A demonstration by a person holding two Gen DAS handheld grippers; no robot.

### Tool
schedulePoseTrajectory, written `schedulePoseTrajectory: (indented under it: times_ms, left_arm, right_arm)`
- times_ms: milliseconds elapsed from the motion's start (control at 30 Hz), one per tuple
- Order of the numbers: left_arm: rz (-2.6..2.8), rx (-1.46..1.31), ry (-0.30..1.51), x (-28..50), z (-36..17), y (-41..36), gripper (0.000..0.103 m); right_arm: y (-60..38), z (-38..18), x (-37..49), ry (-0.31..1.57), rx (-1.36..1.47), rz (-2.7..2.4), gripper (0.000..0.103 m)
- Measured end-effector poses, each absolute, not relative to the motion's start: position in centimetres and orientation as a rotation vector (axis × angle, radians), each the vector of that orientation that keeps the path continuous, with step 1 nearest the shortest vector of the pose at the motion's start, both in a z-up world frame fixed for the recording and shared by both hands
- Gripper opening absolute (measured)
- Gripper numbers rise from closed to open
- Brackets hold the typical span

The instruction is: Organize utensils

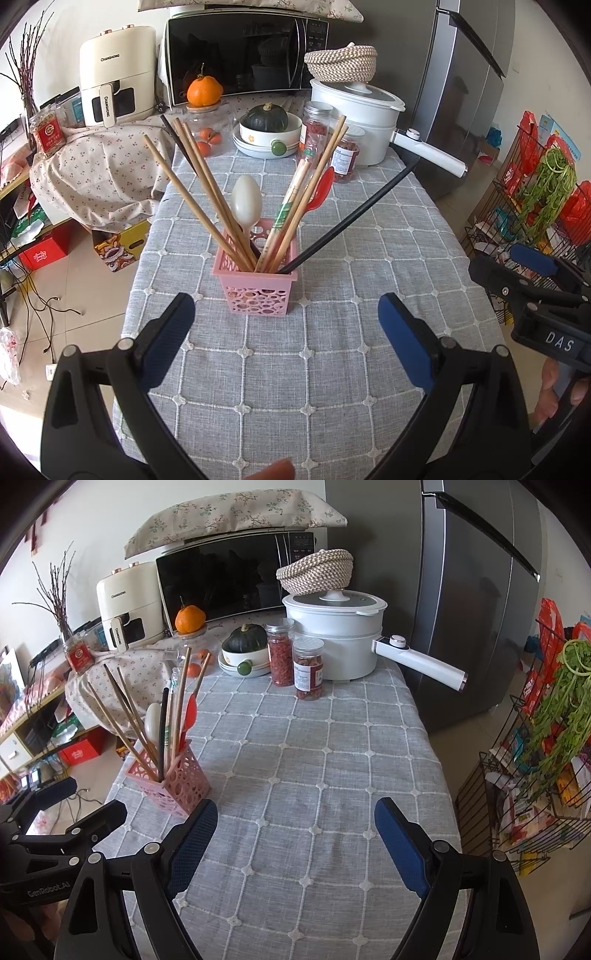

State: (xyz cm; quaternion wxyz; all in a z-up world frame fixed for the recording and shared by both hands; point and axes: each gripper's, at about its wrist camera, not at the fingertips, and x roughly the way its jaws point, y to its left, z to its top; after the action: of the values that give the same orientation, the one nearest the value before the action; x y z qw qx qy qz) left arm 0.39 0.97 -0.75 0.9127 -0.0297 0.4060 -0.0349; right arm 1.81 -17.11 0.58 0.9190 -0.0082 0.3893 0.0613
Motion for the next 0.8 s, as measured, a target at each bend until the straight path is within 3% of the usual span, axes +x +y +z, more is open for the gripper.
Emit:
schedulePoseTrajectory:
  times_ms: [800]
  left_arm:
    - [-0.069,-0.060,0.835,0.39,-0.66,1.18,0.099]
  right_arm:
    - [-16.87,0.30,1.79,0.807,-0.011,0.132,0.088]
